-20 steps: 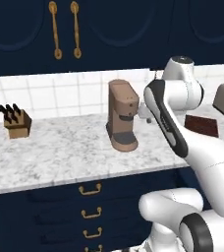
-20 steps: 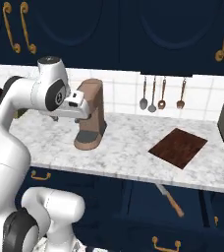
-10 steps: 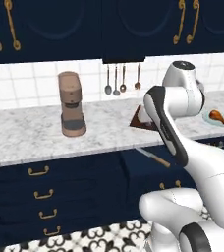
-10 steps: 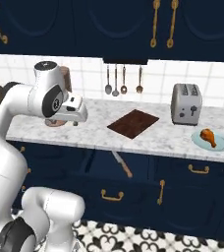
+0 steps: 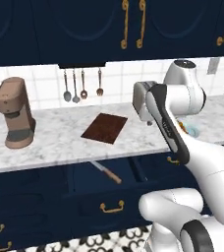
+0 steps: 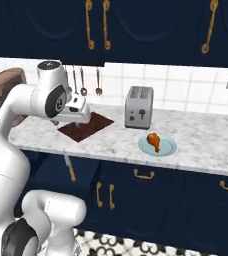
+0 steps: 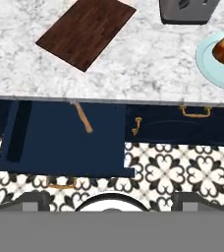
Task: Pick up the knife from the drawer and place it on the cutting board. Then place the meat from the plate to the cutting board.
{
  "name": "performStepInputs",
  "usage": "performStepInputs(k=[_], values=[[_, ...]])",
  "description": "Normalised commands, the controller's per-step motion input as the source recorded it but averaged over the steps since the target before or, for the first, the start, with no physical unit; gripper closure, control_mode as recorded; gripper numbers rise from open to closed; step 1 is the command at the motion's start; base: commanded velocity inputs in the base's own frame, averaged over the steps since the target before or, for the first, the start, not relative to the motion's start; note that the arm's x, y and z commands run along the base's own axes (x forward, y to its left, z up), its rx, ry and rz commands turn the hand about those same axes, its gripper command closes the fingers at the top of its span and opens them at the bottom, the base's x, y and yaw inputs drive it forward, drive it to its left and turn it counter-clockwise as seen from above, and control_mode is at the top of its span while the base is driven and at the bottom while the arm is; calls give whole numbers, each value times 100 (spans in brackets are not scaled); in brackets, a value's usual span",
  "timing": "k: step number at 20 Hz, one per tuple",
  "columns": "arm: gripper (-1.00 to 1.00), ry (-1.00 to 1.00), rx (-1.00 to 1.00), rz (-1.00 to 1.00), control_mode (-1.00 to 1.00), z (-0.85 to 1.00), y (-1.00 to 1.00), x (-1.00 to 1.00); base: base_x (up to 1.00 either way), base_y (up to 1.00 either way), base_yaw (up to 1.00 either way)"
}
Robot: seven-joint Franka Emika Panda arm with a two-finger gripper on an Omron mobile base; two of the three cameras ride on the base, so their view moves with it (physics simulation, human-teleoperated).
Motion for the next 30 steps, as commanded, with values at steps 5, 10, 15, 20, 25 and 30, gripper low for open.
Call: performStepInputs(k=[5, 10, 15, 20, 25, 30], values=[[-100, 0, 0, 0, 100, 0, 0, 0, 51, -100, 30], [-100, 0, 0, 0, 100, 0, 0, 0, 57, -51, 36], [-100, 0, 0, 0, 100, 0, 0, 0, 33, -34, 35], [-100, 0, 0, 0, 100, 0, 0, 0, 12, -54, 23], [-100, 0, 0, 0, 100, 0, 0, 0, 23, -62, 20], [-100, 0, 0, 0, 100, 0, 0, 0, 0, 15, 3]])
